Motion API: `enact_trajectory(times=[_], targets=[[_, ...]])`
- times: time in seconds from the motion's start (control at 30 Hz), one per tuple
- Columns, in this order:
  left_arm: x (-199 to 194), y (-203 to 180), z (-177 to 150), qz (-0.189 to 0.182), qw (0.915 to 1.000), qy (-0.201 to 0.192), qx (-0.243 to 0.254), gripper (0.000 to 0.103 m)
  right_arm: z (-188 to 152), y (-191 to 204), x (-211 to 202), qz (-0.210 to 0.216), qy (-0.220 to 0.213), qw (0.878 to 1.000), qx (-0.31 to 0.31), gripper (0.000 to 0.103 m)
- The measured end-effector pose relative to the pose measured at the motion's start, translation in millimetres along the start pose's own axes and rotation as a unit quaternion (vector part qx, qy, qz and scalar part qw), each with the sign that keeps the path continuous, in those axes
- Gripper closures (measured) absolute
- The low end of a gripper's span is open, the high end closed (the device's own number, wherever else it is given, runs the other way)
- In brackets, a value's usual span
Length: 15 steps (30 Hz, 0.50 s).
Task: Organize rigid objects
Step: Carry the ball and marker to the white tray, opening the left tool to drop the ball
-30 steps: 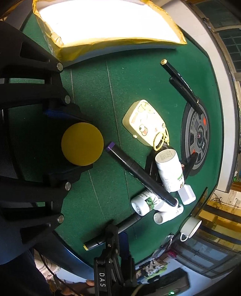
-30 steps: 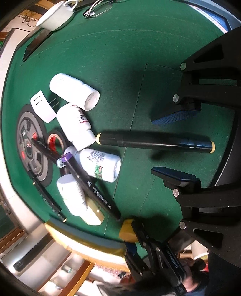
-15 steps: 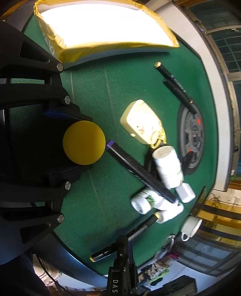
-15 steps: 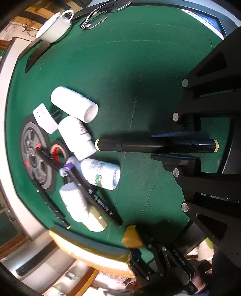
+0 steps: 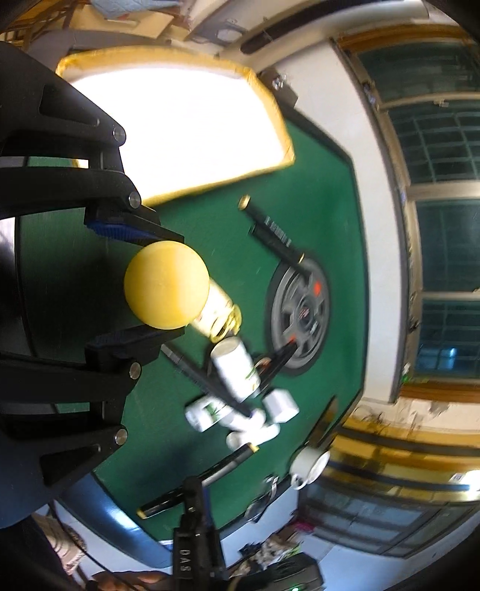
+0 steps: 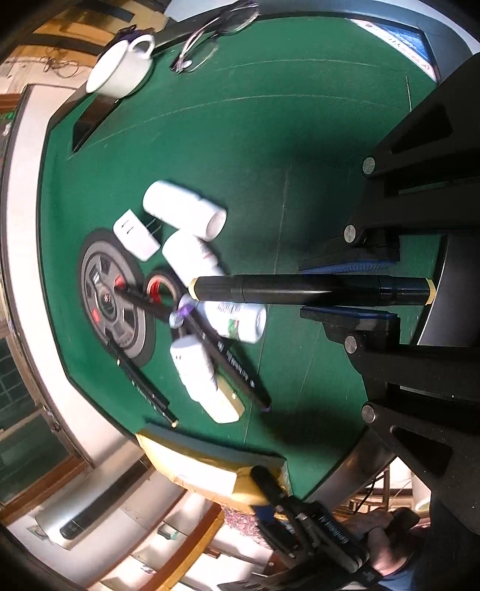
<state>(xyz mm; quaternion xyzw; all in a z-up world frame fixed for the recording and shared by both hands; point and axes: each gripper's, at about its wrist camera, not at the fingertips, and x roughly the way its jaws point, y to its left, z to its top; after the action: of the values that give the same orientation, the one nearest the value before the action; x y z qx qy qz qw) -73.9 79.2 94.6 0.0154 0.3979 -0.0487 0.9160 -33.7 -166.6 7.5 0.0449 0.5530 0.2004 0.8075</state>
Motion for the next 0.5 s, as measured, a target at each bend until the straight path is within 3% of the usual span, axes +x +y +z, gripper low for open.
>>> enact_trajectory(times=[0.27, 0.5], targets=[[-20, 47, 2, 0.058, 0.9977, -0.018, -0.031, 0.065, 23, 59, 1, 0.033, 0.005, 0.998, -0.049, 0.088], [-31, 93, -2, 0.109, 0.9925, -0.025, -0.051, 0.065, 48, 140, 15, 0.077, 0.009, 0.990, -0.114, 0.088]])
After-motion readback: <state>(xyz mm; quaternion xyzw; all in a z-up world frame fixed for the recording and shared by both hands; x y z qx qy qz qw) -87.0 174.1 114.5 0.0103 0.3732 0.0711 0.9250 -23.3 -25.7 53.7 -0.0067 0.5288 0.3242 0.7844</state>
